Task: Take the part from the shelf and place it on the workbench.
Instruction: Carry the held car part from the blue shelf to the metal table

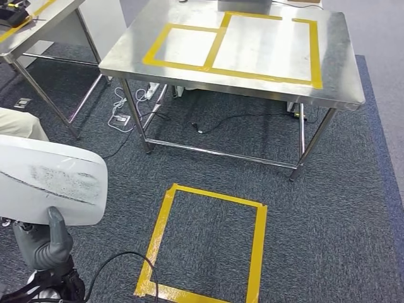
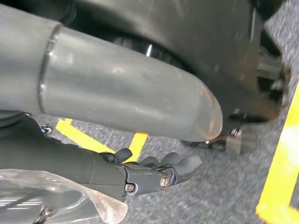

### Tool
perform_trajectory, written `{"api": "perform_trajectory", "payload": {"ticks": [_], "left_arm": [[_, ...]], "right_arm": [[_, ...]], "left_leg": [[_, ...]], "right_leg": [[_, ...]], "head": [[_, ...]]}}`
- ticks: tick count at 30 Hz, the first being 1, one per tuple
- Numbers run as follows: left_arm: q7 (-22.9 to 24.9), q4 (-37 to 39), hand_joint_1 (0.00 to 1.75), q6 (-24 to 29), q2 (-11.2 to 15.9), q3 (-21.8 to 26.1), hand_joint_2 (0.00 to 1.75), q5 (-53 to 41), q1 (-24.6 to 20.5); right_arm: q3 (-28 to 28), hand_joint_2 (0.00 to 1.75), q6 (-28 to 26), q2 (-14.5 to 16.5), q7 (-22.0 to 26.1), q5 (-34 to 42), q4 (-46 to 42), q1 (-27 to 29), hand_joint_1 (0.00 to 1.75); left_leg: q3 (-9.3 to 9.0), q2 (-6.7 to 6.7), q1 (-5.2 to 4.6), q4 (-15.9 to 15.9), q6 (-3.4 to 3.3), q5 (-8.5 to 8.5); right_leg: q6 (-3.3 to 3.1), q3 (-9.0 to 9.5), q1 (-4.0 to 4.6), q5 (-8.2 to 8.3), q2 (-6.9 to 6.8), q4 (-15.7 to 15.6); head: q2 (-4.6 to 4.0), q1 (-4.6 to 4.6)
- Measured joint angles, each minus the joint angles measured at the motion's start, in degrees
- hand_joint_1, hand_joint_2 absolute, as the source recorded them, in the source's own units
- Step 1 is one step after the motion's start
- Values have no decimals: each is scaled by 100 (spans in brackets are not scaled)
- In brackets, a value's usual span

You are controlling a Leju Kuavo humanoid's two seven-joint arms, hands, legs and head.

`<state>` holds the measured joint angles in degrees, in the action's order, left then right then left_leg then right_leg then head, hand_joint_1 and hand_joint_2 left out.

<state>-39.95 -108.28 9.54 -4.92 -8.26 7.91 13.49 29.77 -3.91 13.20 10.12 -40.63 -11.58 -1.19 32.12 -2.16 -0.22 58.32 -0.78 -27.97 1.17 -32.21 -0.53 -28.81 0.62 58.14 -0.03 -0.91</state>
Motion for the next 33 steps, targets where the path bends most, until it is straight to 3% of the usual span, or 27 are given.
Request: {"api": "perform_trajectory", "payload": {"ticks": [2,3,6,7,8,10,12,13,17,19,21,22,23,24,26,27,29,31,33], "left_arm": [[-1,0,175,1,1,0,175,-5,-2],[-2,0,175,2,2,0,175,-6,-6],[-4,3,175,11,2,0,175,-7,4],[-4,5,175,19,2,0,175,-7,16],[-4,7,175,27,3,0,175,-7,24],[-4,9,175,41,4,0,175,-7,30],[-4,12,175,55,3,-1,175,-7,27],[-5,14,175,62,2,-2,175,-7,29],[-10,14,175,60,0,-7,175,-8,47],[-11,13,175,54,-2,-9,175,-9,47],[-11,13,175,50,-3,-10,175,-9,46],[-11,13,175,50,-3,-11,175,-9,48],[-11,13,175,50,-3,-11,175,-9,48],[-11,13,175,53,-4,-11,175,-9,47],[-11,14,175,62,-4,-11,175,-9,40],[-9,15,175,67,-4,-11,175,-9,35],[-6,19,175,72,-3,-14,175,-9,23],[-4,21,175,72,-1,-16,175,-8,19],[-5,22,175,71,1,-17,175,-10,11]], "right_arm": [[1,0,5,0,4,4,-1,11,0],[2,0,8,0,9,9,-2,11,0],[2,0,9,0,18,18,-2,17,0],[2,0,9,0,18,19,-2,25,0],[2,0,8,0,18,19,-2,31,0],[2,0,8,0,21,19,-2,35,0],[2,0,8,-1,25,19,-1,31,0],[2,0,9,-1,26,19,0,29,0],[2,0,13,0,30,19,-2,15,0],[1,0,15,0,32,19,-1,4,0],[0,0,17,0,32,20,-1,4,0],[1,0,17,0,31,20,-2,11,0],[1,0,17,-1,30,21,-2,18,0],[2,0,20,-1,28,21,-2,24,0],[2,0,27,-2,21,20,0,29,0],[1,0,32,-2,16,20,3,28,0],[1,0,43,-2,3,16,7,25,0],[2,0,50,-2,-6,8,7,30,0],[2,0,52,-2,-9,-1,7,33,0]], "left_leg": [[13,36,9,102,56,-79],[94,66,12,299,84,-183],[673,128,33,1391,139,-595],[824,132,41,1621,145,-610],[877,135,47,1642,145,-508],[686,153,55,1070,122,-42],[410,202,33,425,77,216],[328,221,17,242,52,222],[189,188,4,99,-75,89],[85,180,22,70,-140,38],[25,171,20,69,-180,-33],[-15,160,19,69,-184,-73],[-68,147,19,69,-184,-116],[-140,133,19,69,-177,-166],[-303,119,20,69,-147,-282],[-364,114,16,72,-120,-341],[-424,108,7,78,-50,-429],[-468,109,6,93,8,-466],[-416,127,12,315,51,-513]], "right_leg": [[-60,55,-12,-11,-15,-31],[-94,94,-21,-22,-30,-47],[-155,197,-11,-105,-80,-57],[-156,237,-7,-141,-90,-56],[-151,284,-4,-180,-96,-56],[-124,399,-3,-273,-99,-58],[-69,459,11,-375,-103,-58],[-40,466,16,-411,-111,-66],[53,526,3,-456,-135,54],[87,204,-3,-578,-109,597],[109,-344,-3,-817,-88,1345],[114,-573,-3,-898,-83,1573],[112,-710,-2,-879,-81,1618],[106,-745,-2,-731,-79,1464],[80,-602,2,-190,-76,785],[60,-519,9,-43,-77,487],[9,-413,29,52,-78,233],[-55,-340,27,61,-79,207],[-116,-235,9,67,-81,171]], "head": [[0,-15],[-1,-25],[-1,-44],[0,-45],[0,-44],[0,-46],[-1,-42],[-1,-31],[-1,16],[-1,41],[-1,64],[-1,69],[-2,73],[-2,75],[-1,79],[-1,79],[-2,69],[-1,62],[-1,50]]}}
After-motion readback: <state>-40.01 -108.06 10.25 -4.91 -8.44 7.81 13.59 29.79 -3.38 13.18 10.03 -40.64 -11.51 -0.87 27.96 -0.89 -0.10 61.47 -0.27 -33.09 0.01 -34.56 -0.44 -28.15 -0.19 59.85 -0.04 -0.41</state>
